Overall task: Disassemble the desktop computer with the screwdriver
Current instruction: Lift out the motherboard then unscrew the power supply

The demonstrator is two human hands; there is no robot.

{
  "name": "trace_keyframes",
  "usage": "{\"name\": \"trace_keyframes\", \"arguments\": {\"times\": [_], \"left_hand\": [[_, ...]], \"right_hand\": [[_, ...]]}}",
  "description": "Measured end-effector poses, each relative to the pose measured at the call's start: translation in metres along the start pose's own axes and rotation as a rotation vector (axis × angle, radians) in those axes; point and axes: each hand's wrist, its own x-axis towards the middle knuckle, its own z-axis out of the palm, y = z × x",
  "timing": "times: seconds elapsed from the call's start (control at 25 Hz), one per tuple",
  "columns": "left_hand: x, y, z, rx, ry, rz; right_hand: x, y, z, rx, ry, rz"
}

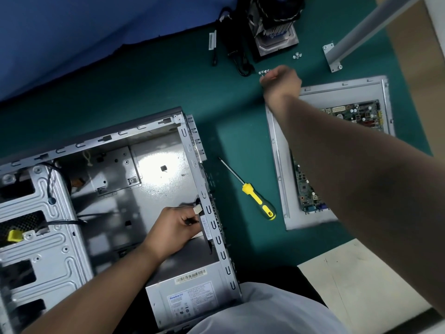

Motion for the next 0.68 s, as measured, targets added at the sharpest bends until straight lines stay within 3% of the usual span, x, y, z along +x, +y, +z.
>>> {"name": "trace_keyframes", "arguments": {"times": [0.32, 0.48, 0.56, 0.68], "left_hand": [[0.001, -0.002, 0.001, -0.004, 0.004, 0.012], [0.001, -0.003, 0.001, -0.016, -0.006, -0.012], [0.001, -0.002, 0.002, -0.023, -0.008, -0.009], [0.001, -0.003, 0.002, -0.001, -0.013, 0.011]], "right_hand": [[-0.007, 0.0, -0.004, 0.074, -0.003, 0.0], [-0.051, 0.019, -0.016, 0.159, -0.031, -0.229], [-0.089, 0.041, -0.021, 0.077, -0.123, -0.38], [-0.151, 0.08, -0.025, -0.026, -0.333, -0.465]]}}
